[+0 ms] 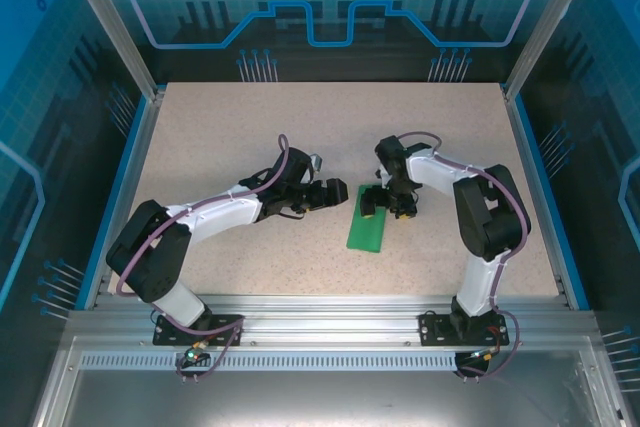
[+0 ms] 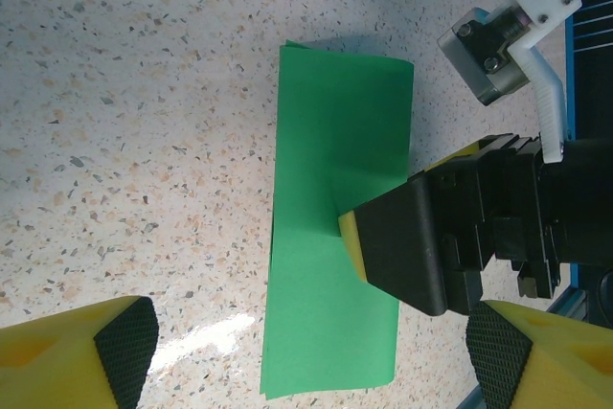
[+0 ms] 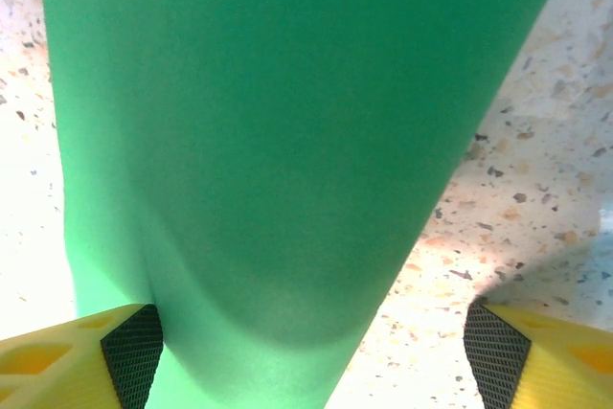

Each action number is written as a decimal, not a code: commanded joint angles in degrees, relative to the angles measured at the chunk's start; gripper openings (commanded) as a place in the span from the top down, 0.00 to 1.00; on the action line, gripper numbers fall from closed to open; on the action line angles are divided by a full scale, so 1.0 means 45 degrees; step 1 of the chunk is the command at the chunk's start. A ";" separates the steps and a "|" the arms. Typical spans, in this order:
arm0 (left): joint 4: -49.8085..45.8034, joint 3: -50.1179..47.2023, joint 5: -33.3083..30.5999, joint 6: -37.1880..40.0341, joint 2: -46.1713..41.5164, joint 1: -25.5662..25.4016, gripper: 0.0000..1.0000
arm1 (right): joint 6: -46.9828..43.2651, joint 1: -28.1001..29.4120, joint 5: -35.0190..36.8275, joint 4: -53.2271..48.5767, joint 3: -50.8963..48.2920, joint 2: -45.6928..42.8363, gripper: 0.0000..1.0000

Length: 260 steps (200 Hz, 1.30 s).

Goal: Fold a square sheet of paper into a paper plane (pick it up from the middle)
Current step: Fold the square sheet of paper in half at the center of the table.

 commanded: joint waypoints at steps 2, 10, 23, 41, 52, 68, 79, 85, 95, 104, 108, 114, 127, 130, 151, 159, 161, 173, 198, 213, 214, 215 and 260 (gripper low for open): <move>-0.0087 0.0066 0.0365 0.0119 -0.0016 -0.0129 0.13 | 0.0176 -0.0304 -0.0562 0.0183 -0.0203 -0.0175 0.13; -0.0072 0.0047 0.0373 0.0101 -0.0016 -0.0136 0.13 | 0.0219 -0.0356 -0.0736 0.0270 -0.0244 -0.0168 0.13; -0.0053 0.0047 0.0384 0.0082 -0.0016 -0.0143 0.13 | 0.0310 -0.0445 -0.0988 0.0503 -0.0393 -0.0209 0.13; 0.0002 0.0047 0.0443 0.0080 -0.0016 -0.0136 0.13 | 0.0281 -0.0465 -0.1010 0.0516 -0.0359 -0.0064 0.14; 0.0016 0.0042 0.0445 0.0080 -0.0016 -0.0128 0.14 | 0.0303 -0.0465 -0.0827 0.0413 -0.0317 0.0036 0.14; -0.0015 0.0031 0.0491 0.0090 -0.0016 -0.0134 0.14 | 0.0268 -0.0465 -0.0621 0.0320 -0.0317 0.0123 0.14; 0.0005 0.0010 0.0482 0.0100 -0.0017 -0.0146 0.14 | 0.0233 -0.0448 -0.0525 0.0264 -0.0317 0.0165 0.14; 0.0021 0.0007 0.0482 0.0100 -0.0016 -0.0157 0.14 | 0.0220 -0.0445 -0.0451 0.0242 -0.0317 0.0192 0.14; 0.0045 -0.0007 0.0482 0.0080 0.0003 -0.0144 0.14 | 0.0185 -0.0421 -0.0270 0.0161 -0.0279 0.0294 0.14; 0.0060 0.0008 0.0501 0.0078 0.0023 -0.0159 0.14 | 0.0100 -0.0388 -0.0085 0.0060 -0.0232 0.0404 0.14; 0.0078 0.0008 0.0501 0.0078 0.0013 -0.0159 0.14 | 0.0054 -0.0369 -0.0004 0.0012 -0.0205 0.0466 0.15; 0.0072 0.0003 0.0501 0.0061 0.0037 -0.0151 0.14 | -0.0023 -0.0364 0.0132 -0.0083 -0.0148 0.0559 0.15; 0.0071 0.0006 0.0501 0.0075 0.0042 -0.0148 0.15 | -0.0186 -0.0294 0.0240 -0.0191 -0.0103 0.0713 0.15; 0.0076 0.0007 0.0501 0.0063 0.0042 -0.0146 0.14 | -0.0200 -0.0292 0.0231 -0.0162 -0.0102 0.0723 0.15; 0.0082 0.0027 0.0504 0.0080 0.0057 -0.0151 0.14 | -0.0240 -0.0277 0.0172 -0.0075 -0.0124 0.0821 0.15; 0.0056 0.0017 0.0501 0.0080 0.0081 -0.0146 0.14 | -0.0158 -0.0276 0.0187 -0.0107 -0.0103 0.0864 0.15; 0.0061 0.0025 0.0501 0.0080 0.0081 -0.0146 0.14 | -0.0147 -0.0286 0.0190 -0.0101 -0.0102 0.0891 0.15; 0.0051 0.0027 0.0504 0.0095 0.0081 -0.0146 0.14 | -0.0132 -0.0271 0.0191 -0.0124 -0.0065 0.0937 0.15; 0.0063 -0.0012 0.0502 0.0100 0.0084 -0.0149 0.15 | -0.0224 -0.0253 0.0186 -0.0217 0.0003 0.0995 0.16; 0.0051 -0.0031 0.0501 0.0085 0.0081 -0.0164 0.16 | -0.0209 -0.0250 0.0153 -0.0217 0.0015 0.1018 0.16; 0.0057 -0.0031 0.0501 0.0083 0.0081 -0.0155 0.16 | -0.0216 -0.0250 0.0152 -0.0227 0.0015 0.1027 0.16; 0.0060 -0.0031 0.0501 0.0082 0.0081 -0.0161 0.16 | -0.0199 -0.0260 0.0152 -0.0222 0.0025 0.1032 0.16; 0.0043 -0.0088 0.0406 -0.0035 0.0108 -0.0151 0.24 | -0.0222 -0.0300 -0.0014 -0.0350 0.0110 0.1220 0.17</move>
